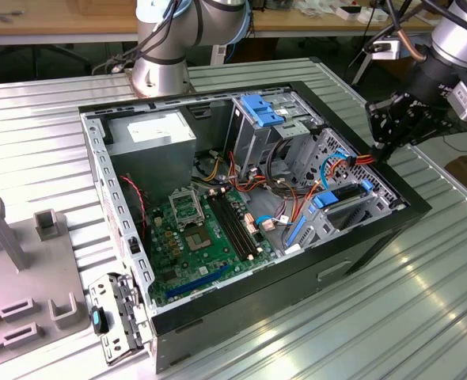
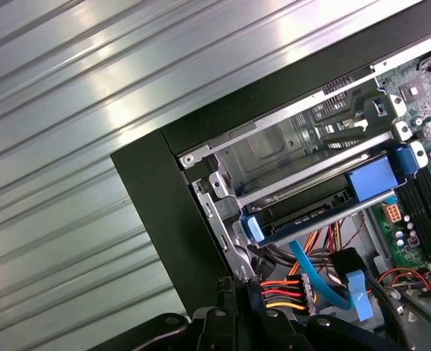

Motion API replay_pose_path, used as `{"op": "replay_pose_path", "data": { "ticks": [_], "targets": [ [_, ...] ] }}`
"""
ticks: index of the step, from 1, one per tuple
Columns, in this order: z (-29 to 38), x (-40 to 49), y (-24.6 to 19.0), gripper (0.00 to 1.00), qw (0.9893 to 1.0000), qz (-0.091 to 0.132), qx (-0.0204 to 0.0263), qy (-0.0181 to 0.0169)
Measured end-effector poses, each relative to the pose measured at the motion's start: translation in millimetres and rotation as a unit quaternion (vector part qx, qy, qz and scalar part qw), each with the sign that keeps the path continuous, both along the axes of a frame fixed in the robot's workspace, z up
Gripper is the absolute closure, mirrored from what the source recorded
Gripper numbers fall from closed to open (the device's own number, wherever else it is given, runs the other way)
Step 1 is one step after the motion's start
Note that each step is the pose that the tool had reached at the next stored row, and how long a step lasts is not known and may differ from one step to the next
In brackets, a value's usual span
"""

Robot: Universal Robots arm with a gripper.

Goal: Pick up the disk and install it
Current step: 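Insert the first disk wire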

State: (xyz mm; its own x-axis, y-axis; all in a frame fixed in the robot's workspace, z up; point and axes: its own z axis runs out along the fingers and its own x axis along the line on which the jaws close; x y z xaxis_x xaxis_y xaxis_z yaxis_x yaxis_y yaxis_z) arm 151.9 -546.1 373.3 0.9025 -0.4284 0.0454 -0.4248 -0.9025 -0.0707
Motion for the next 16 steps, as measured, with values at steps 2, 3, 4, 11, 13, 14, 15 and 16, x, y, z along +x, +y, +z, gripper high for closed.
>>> {"op": "replay_pose_path", "data": {
  "ticks": [2,3,4,11,13,14,15,16],
  "targets": [
    [0.0,-1.9,-0.1,0.83,1.0,-0.001,0.0,0.0],
    [0.0,-2.3,-0.1,0.83,1.0,-0.001,0.0,0.0],
    [0.0,-2.7,-0.1,0.83,1.0,-0.002,0.0,0.0],
    [0.0,-4.8,-0.2,0.83,1.0,-0.003,0.0,0.0],
    [-0.1,-5.1,-0.2,0.83,1.0,-0.004,0.0,0.0],
    [-0.1,-5.6,-0.3,0.83,1.0,-0.004,0.0,0.0],
    [0.0,-6.0,-0.4,0.83,1.0,-0.004,0.0,0.0],
    [-0.1,-6.1,-0.3,0.83,1.0,-0.004,0.0,0.0]
  ]
}}
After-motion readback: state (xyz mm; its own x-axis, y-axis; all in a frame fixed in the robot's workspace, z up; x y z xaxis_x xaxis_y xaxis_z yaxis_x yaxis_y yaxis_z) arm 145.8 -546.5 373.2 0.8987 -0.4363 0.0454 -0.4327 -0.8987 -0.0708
